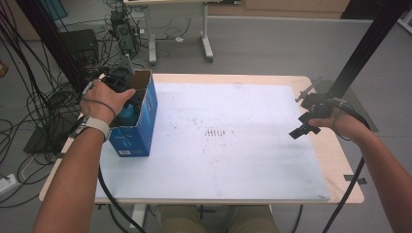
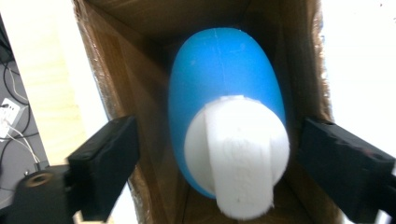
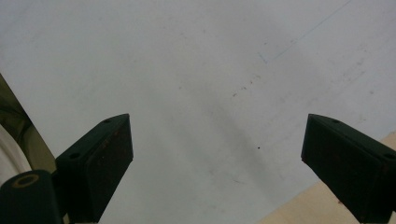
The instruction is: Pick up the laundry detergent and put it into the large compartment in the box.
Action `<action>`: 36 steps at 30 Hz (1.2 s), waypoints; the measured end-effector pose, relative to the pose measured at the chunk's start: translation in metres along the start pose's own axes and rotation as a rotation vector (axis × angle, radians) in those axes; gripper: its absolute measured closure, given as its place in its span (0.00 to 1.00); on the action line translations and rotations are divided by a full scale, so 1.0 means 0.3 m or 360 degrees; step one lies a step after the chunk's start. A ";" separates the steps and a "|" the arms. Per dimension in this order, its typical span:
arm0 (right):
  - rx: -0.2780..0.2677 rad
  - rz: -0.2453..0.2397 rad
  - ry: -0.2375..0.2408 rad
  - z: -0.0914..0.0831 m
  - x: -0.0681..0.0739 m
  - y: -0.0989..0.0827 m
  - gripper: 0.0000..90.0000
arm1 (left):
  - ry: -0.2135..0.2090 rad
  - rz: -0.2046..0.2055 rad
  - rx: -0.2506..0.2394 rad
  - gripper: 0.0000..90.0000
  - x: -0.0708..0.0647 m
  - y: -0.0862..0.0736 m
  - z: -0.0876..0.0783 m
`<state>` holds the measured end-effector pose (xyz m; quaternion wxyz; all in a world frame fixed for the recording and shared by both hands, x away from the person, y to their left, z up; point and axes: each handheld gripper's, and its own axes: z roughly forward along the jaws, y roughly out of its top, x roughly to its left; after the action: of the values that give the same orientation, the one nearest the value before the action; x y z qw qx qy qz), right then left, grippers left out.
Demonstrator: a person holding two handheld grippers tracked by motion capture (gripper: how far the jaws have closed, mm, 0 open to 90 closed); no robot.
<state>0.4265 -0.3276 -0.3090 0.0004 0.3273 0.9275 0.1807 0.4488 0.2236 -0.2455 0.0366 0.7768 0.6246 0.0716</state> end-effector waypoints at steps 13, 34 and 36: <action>-0.0012 0.0004 -0.0003 -0.013 0.000 -0.005 0.10 | -0.0024 0.0039 -0.0069 0.06 -0.033 0.002 -0.072; -0.0025 0.0005 -0.0013 -0.029 0.007 -0.002 0.10 | -0.0070 0.0315 -0.0472 0.07 -0.142 -0.013 -0.280; -0.0026 0.0018 -0.0011 -0.030 0.011 -0.001 0.10 | -0.0088 0.0384 -0.0481 0.07 -0.164 -0.013 -0.285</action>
<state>0.4227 -0.3290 -0.3002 0.0052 0.3331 0.9242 0.1870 0.4214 0.1736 -0.1648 0.1612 0.8334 0.5077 0.1471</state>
